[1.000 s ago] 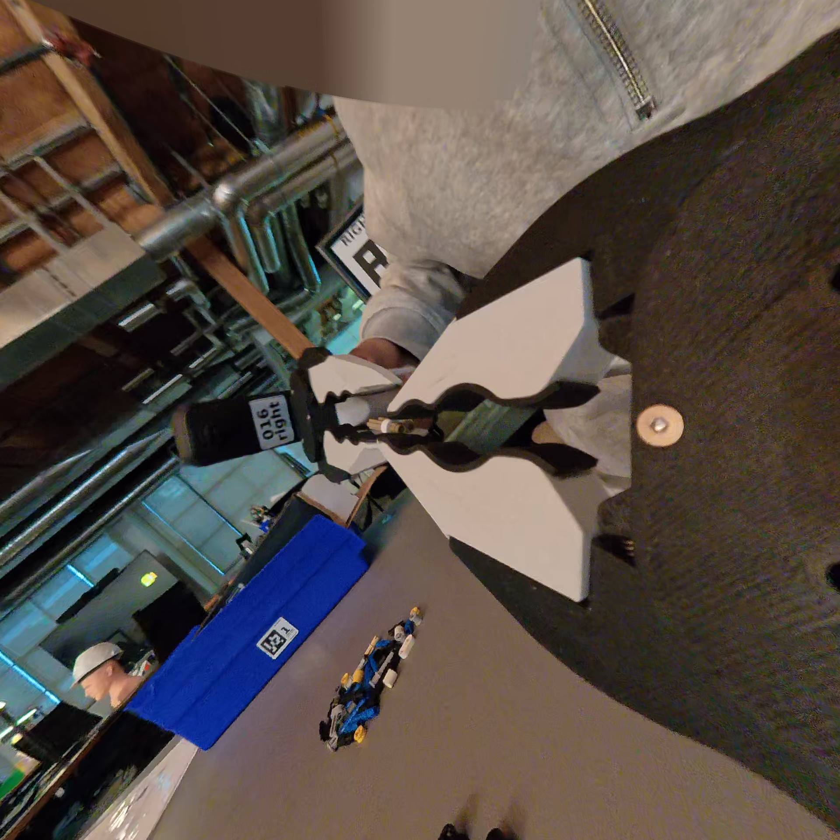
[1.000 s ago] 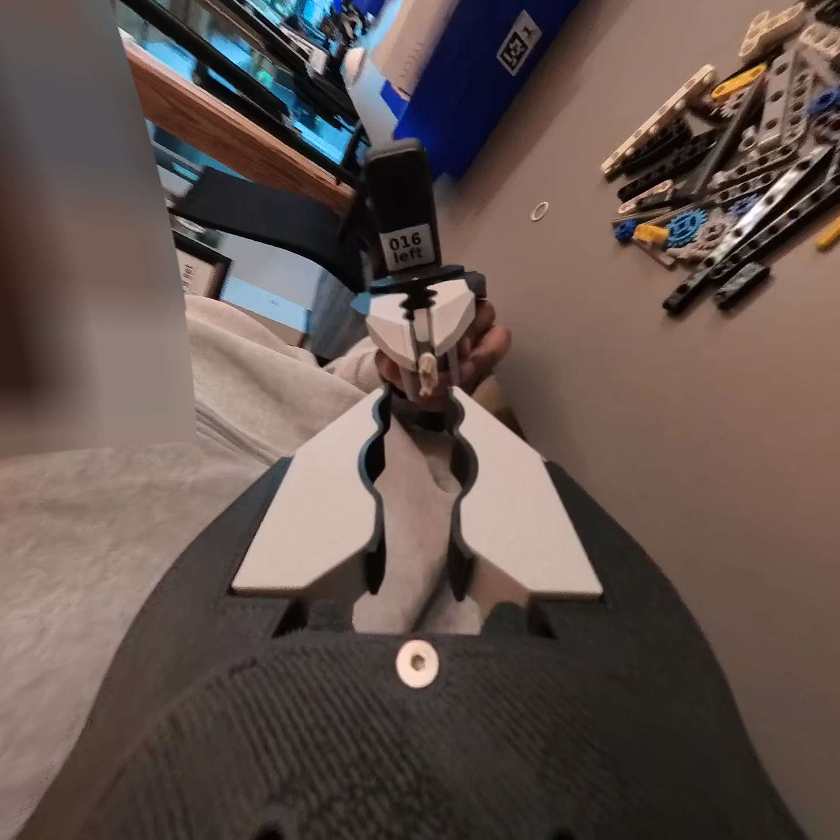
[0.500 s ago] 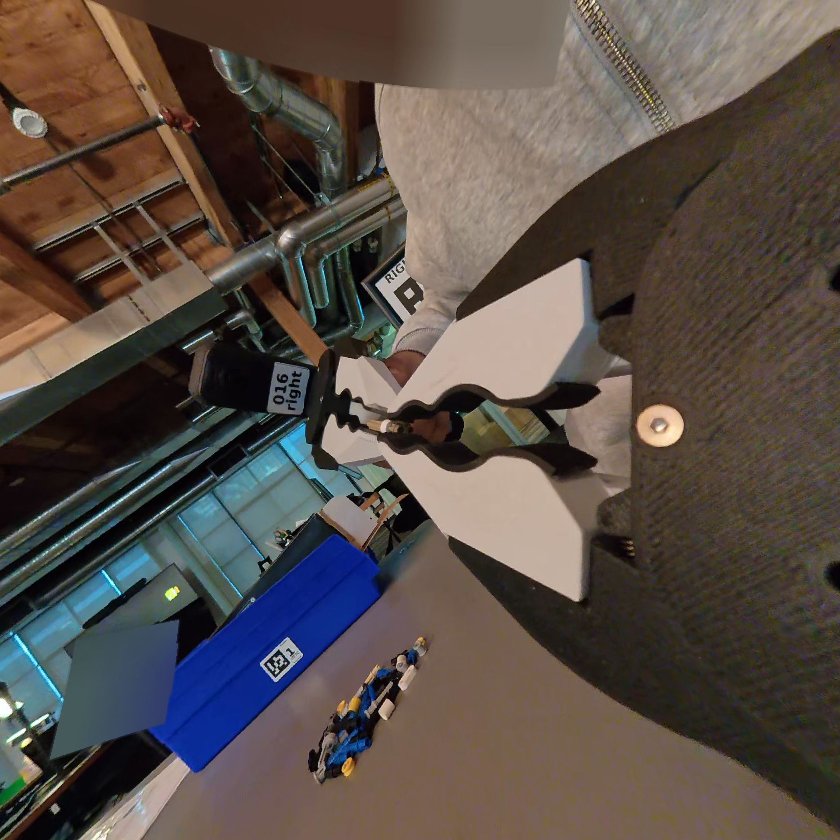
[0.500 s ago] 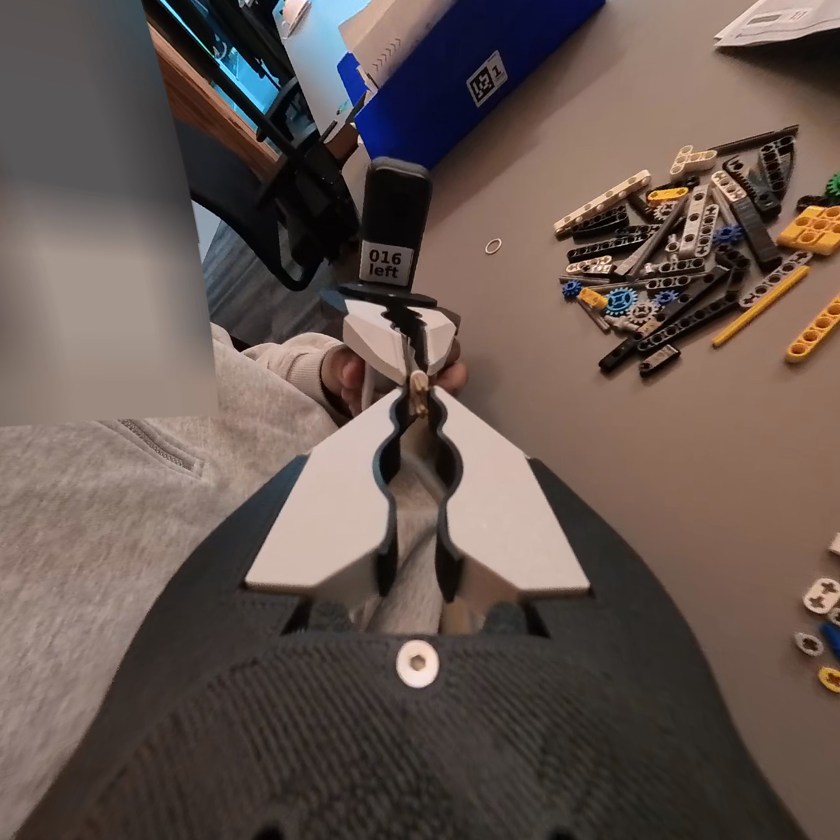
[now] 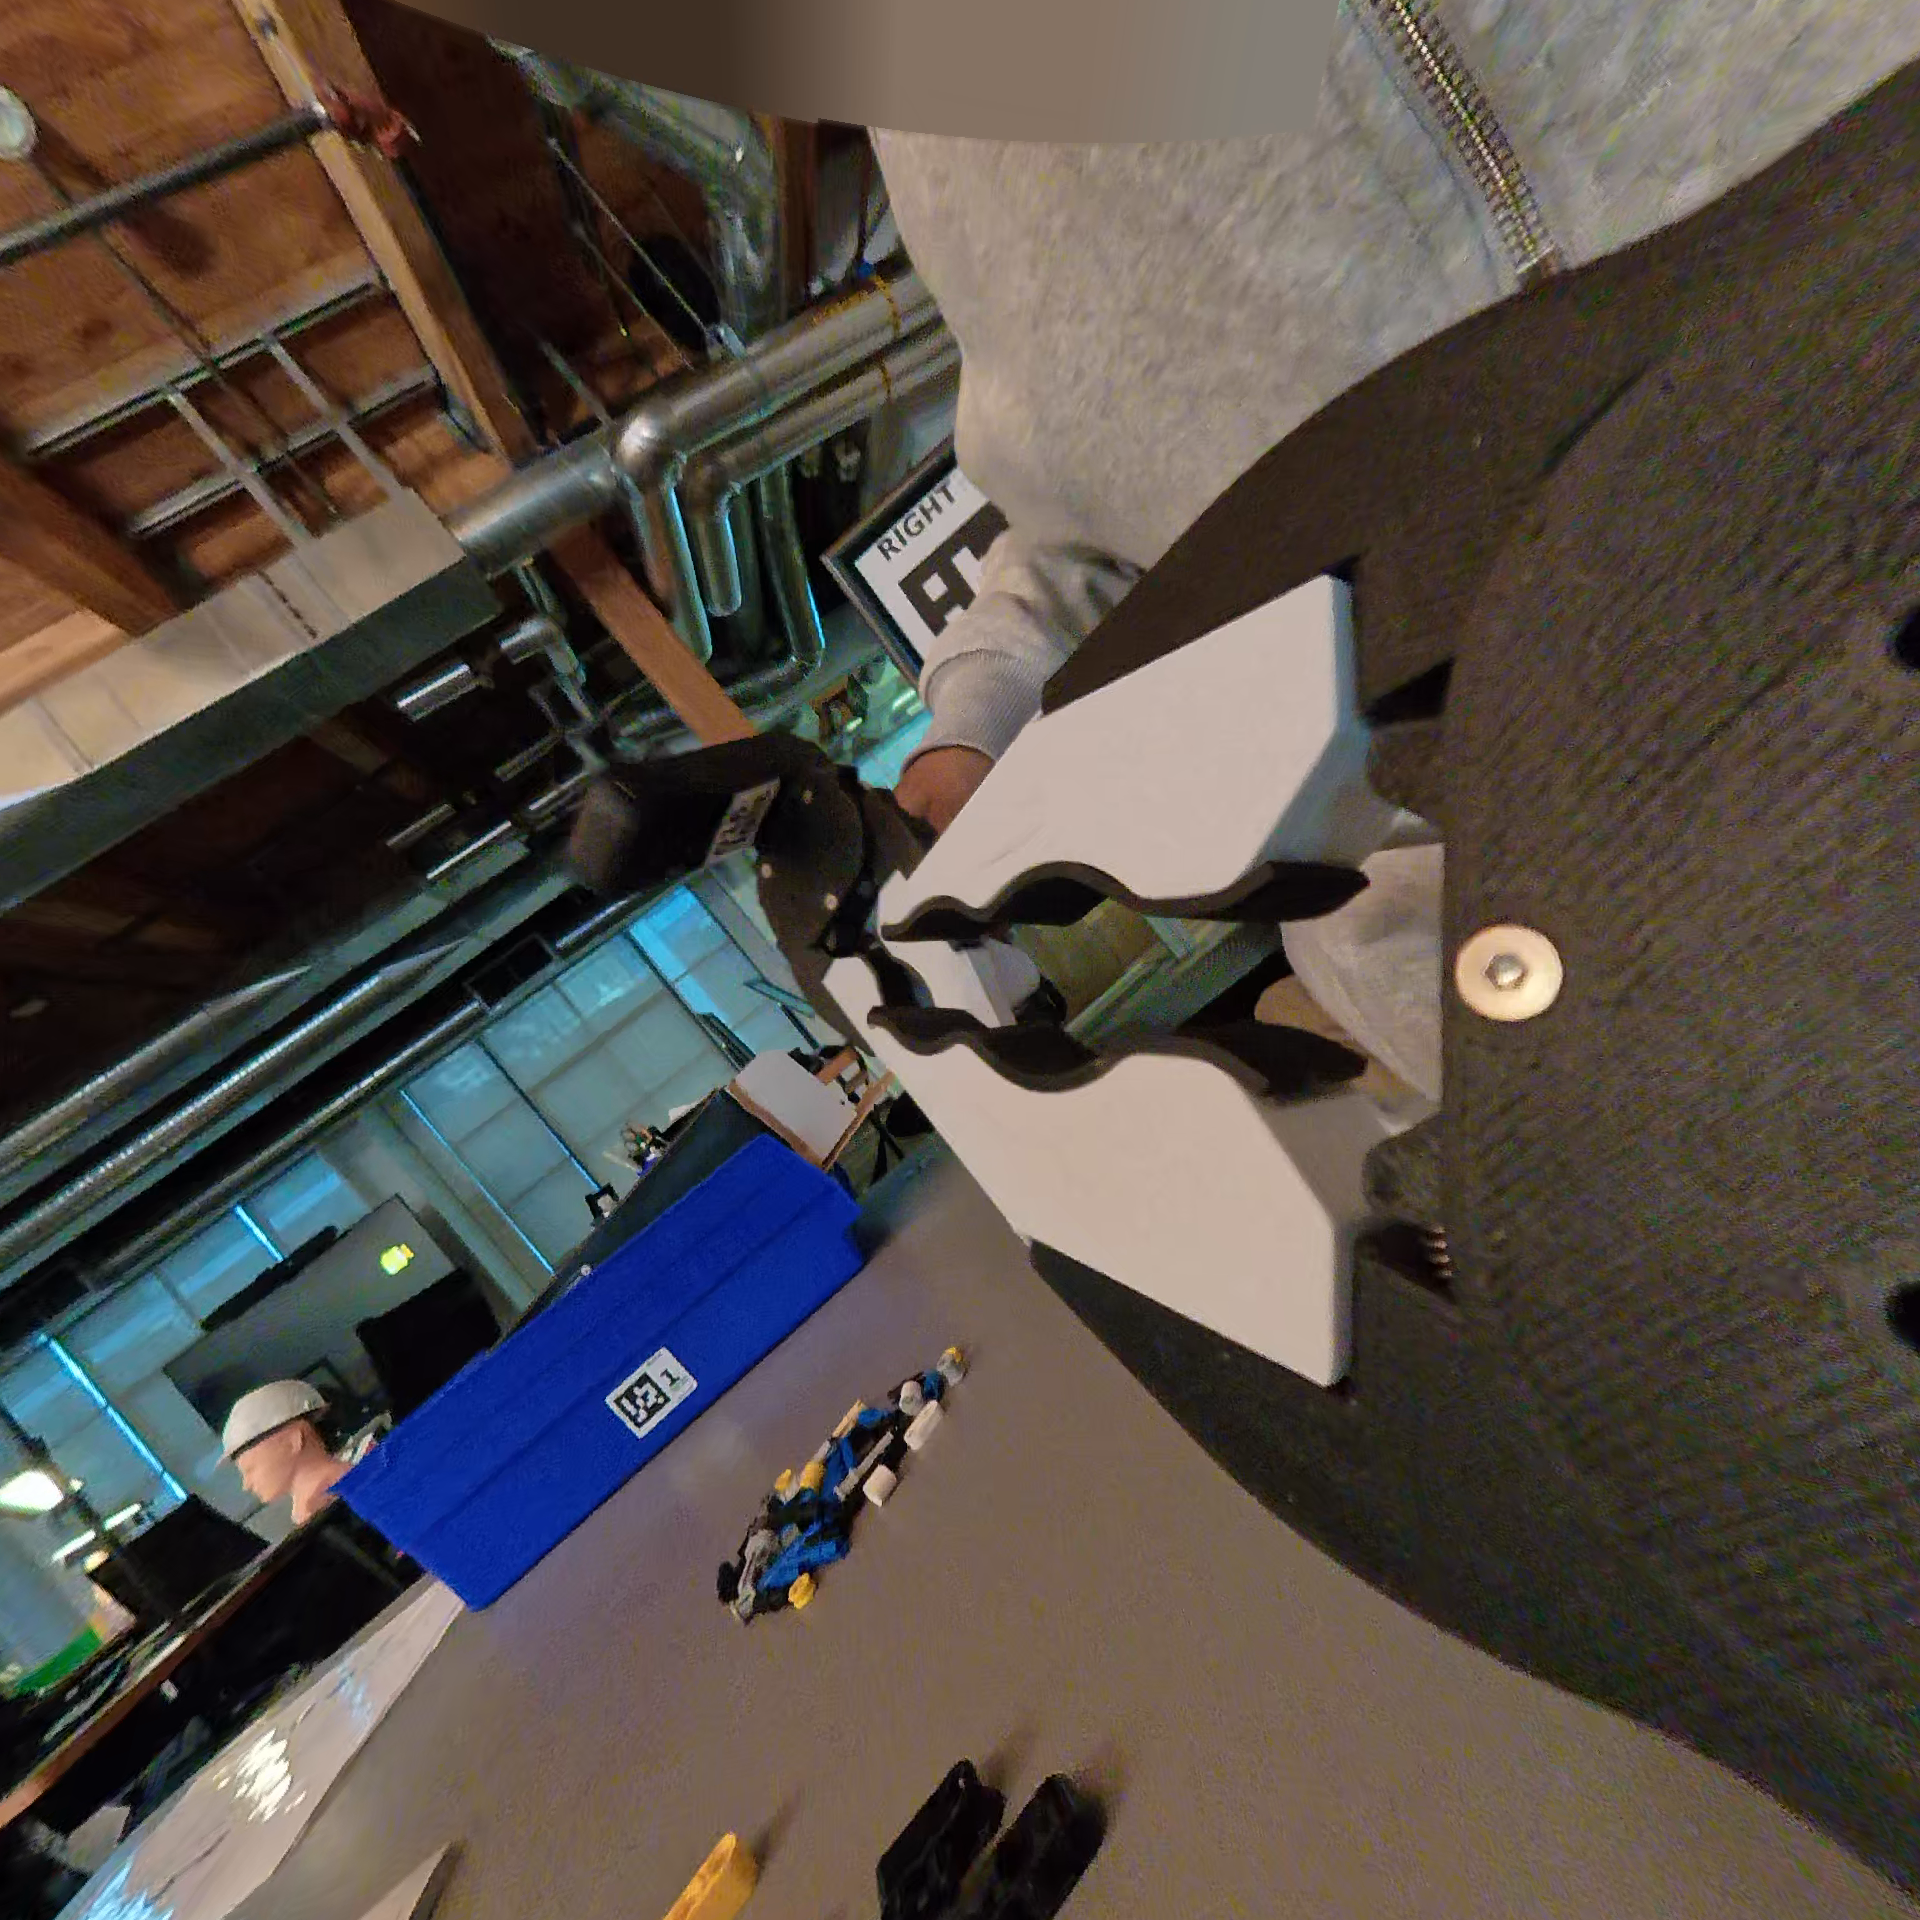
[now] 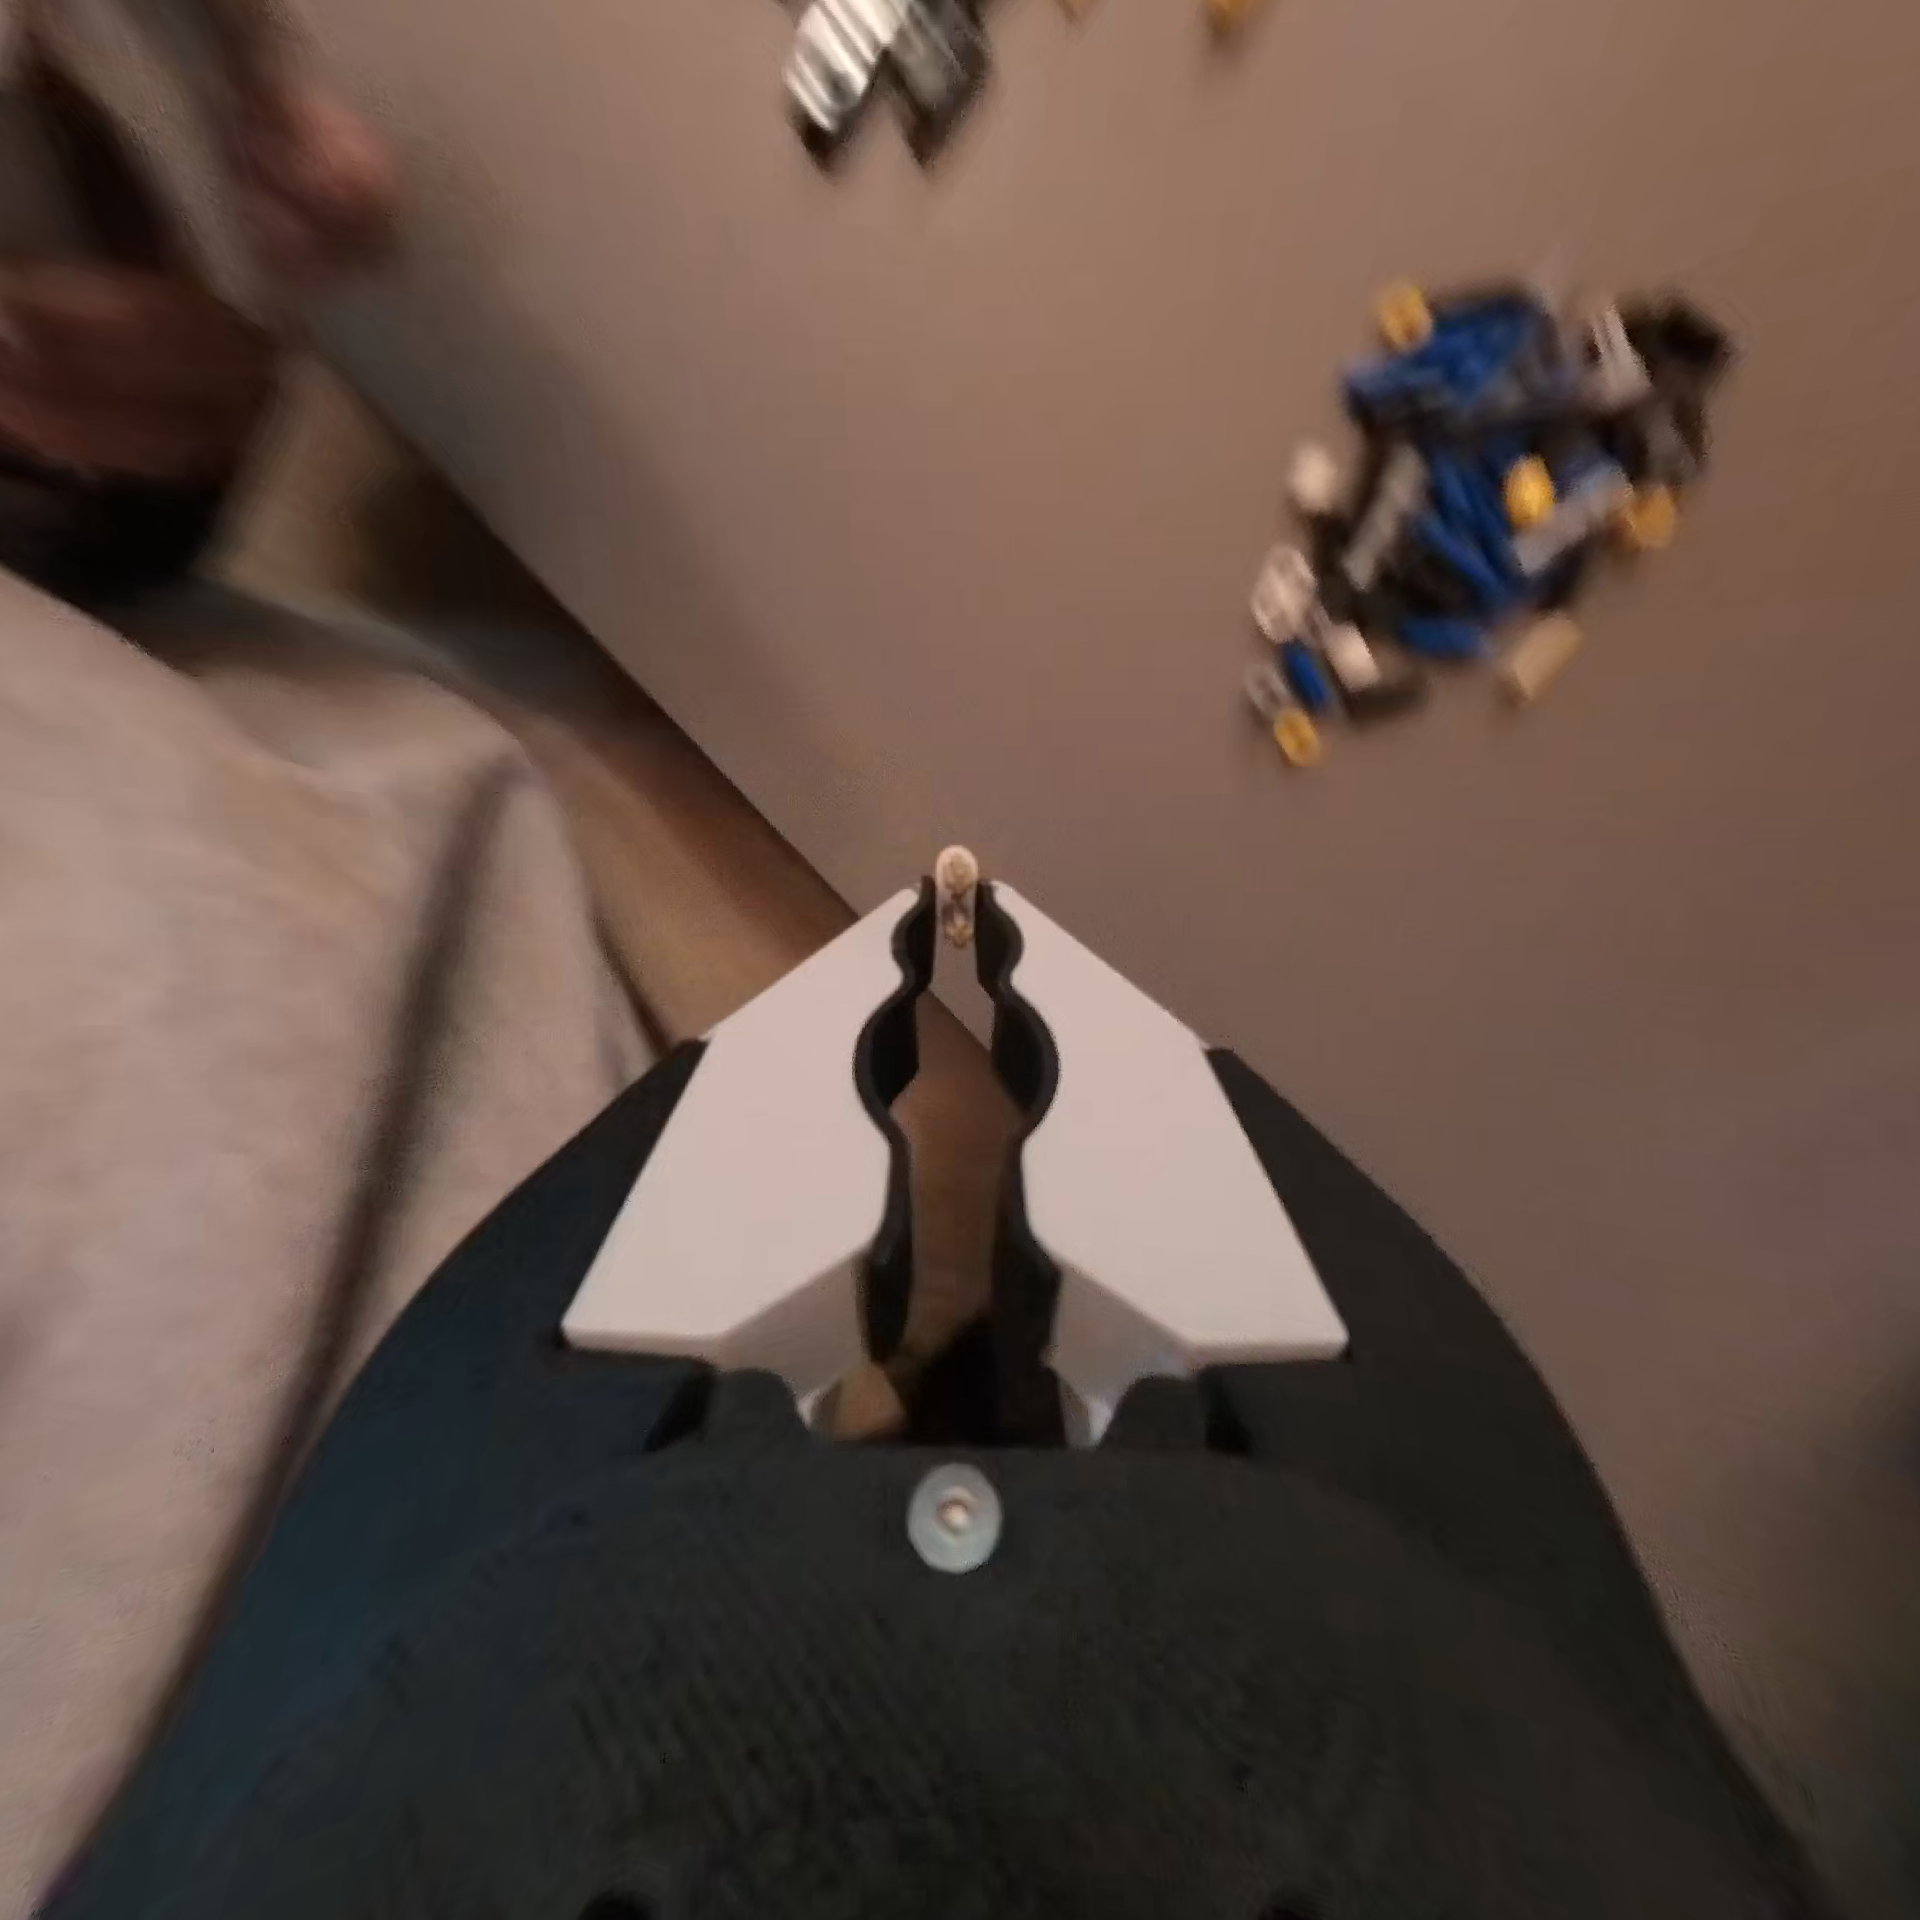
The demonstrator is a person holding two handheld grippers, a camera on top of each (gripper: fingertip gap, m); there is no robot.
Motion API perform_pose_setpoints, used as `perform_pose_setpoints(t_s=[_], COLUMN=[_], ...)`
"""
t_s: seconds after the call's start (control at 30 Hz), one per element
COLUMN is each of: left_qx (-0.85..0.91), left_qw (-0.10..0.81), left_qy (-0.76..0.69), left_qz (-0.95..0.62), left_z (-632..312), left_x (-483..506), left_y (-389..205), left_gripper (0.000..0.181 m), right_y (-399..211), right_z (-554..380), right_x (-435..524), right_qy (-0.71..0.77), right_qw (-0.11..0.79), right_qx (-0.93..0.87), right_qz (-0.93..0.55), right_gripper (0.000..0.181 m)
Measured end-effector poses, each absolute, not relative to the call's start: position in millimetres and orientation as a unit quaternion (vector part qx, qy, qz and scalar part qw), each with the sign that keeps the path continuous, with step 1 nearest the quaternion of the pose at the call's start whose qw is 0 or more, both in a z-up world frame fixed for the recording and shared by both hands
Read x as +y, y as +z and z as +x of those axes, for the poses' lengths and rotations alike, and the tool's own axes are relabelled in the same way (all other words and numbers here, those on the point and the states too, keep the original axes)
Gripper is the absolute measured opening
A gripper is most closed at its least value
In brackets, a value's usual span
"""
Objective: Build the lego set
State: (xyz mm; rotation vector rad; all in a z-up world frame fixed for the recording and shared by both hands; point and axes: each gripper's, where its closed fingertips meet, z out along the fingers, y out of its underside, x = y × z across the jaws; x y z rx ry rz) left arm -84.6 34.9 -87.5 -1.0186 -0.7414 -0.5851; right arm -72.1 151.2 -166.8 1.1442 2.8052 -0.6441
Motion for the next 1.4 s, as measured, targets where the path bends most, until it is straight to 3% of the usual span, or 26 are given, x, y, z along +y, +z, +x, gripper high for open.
perform_pose_setpoints(t_s=[0.13,0.53,1.3,1.4], left_qx=[-0.341,-0.344,-0.355,-0.357], left_qw=[0.755,0.738,0.727,0.726], left_qy=[-0.266,-0.270,-0.300,-0.300], left_qz=[-0.493,-0.514,-0.506,-0.505], left_z=[-81.2,-79.9,-80.6,-81.9], left_x=[41.5,43.5,42.6,42.0], left_y=[-92.9,-98.8,-102.7,-103.3], left_gripper=[0.011,0.014,0.015,0.015], right_y=[-199.8,-217.1,-219.2,-217.4], right_z=[-59.6,-40.5,-73.4,-76.1], right_x=[219.1,240.0,244.6,242.3], right_qy=[-0.072,0.035,0.072,0.042], right_qw=[-0.049,-0.023,-0.039,-0.027], right_qx=[0.920,0.907,0.931,0.926], right_qz=[0.383,0.419,0.355,0.373], right_gripper=[0.006,0.005,0.006,0.020])
